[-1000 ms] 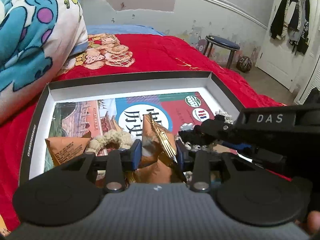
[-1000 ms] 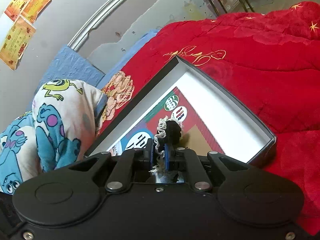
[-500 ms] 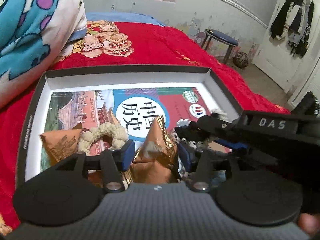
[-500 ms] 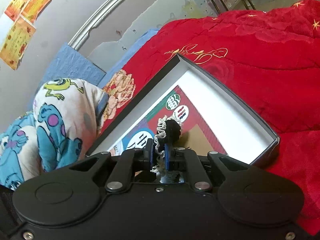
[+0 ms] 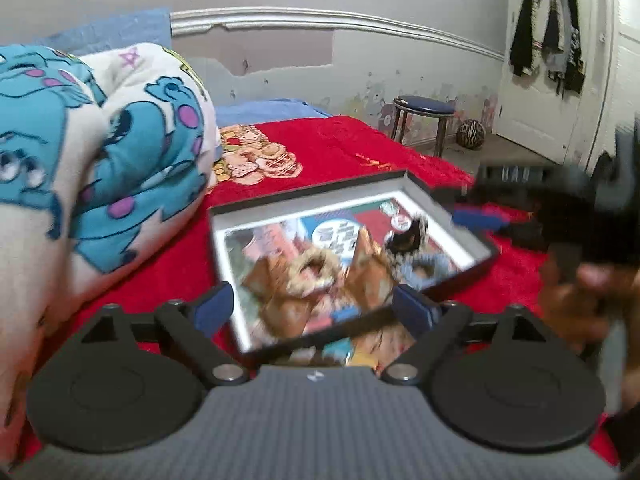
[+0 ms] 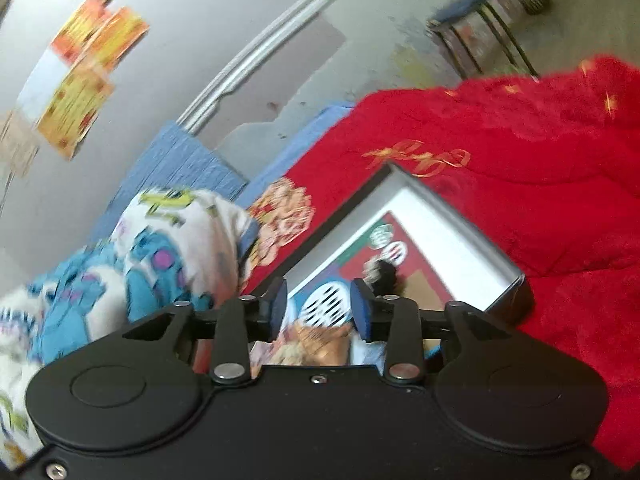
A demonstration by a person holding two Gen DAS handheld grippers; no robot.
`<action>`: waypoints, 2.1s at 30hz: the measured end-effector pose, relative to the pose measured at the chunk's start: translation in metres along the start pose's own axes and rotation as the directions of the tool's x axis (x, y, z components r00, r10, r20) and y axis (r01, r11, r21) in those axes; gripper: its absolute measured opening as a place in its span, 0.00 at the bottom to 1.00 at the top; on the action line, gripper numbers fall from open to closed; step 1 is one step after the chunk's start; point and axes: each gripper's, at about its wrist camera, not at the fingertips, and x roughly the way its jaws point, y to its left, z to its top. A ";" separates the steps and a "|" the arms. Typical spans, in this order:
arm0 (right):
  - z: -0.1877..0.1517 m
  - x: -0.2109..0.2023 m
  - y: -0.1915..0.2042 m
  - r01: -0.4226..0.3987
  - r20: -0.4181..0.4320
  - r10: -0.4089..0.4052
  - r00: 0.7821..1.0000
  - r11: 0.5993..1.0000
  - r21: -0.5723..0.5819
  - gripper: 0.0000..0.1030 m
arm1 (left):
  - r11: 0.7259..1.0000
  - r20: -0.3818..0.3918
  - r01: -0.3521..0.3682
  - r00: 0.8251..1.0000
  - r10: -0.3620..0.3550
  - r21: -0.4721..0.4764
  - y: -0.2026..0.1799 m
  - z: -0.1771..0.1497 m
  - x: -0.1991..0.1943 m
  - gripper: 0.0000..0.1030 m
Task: Organize objects
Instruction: 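Open both tools to drop the scrunchie and packet into the box, then grasp the brown braided scrunchie with the left tool while the right tool grasps the blue binder clip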
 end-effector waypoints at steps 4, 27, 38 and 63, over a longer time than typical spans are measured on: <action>-0.014 -0.022 0.037 0.036 -0.012 -0.038 0.999 0.987 -0.154 0.44 | 0.998 0.005 0.061 0.998 -0.061 -0.024 0.005 -0.029 0.003 0.90; -0.084 0.025 0.033 0.080 -0.199 -0.110 0.974 0.985 -0.154 0.45 | 0.983 -0.132 -0.065 0.990 0.042 -0.171 0.017 -0.068 0.069 0.13; -0.117 0.059 0.053 0.050 -0.266 -0.123 0.956 0.962 -0.267 0.44 | 0.958 -0.173 -0.202 0.971 0.167 -0.205 0.036 -0.068 0.065 0.12; -0.145 0.037 0.047 0.080 -0.130 -0.136 0.982 0.928 -0.364 0.26 | 0.956 -0.072 -0.280 0.959 0.274 -0.088 0.008 -0.088 0.062 0.11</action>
